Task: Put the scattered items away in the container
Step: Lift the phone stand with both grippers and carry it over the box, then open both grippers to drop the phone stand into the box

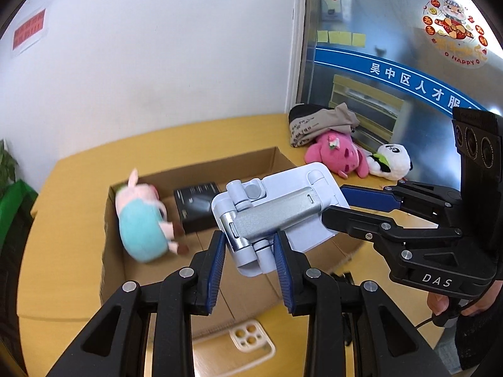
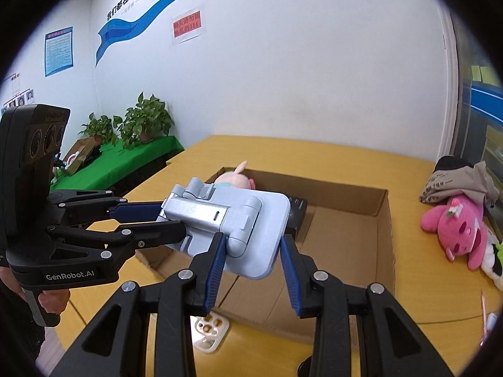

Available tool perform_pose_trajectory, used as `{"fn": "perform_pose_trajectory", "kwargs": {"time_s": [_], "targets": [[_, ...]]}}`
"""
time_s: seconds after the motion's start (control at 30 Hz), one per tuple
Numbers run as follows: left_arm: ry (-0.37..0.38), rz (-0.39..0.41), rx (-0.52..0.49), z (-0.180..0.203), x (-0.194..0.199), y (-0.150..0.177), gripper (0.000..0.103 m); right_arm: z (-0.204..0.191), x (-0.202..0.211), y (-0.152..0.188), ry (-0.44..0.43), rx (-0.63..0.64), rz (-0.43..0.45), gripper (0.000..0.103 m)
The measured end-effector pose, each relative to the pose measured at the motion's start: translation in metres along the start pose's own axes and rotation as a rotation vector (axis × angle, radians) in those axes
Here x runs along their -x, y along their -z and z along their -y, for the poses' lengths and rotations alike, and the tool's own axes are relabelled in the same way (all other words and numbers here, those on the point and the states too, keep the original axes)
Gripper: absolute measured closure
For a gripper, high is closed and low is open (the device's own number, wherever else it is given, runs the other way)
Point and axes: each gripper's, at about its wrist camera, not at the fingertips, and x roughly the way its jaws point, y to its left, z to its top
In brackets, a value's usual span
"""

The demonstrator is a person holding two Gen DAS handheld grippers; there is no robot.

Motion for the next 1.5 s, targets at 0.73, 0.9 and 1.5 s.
{"fn": "perform_pose_trajectory", "kwargs": {"time_s": [0.73,0.9,1.5], "targets": [[-0.011,-0.204,0.096,-0.081,-0.064,0.035,0.07,-0.017,-0.114,0.018,-0.093,-0.102,-0.179,0.069],[-0.009,-0.255,0.143,-0.109,-0.073,0.057,0.07,-0.037,-0.145,0.028,-0.117,-0.107,-0.239,0.069],[-0.08,-0.476,0.113,-0.139,-0.123,0.093,0.083,-0.053,-0.226,0.071,-0.116,-0.192,-0.49,0.069]]}}
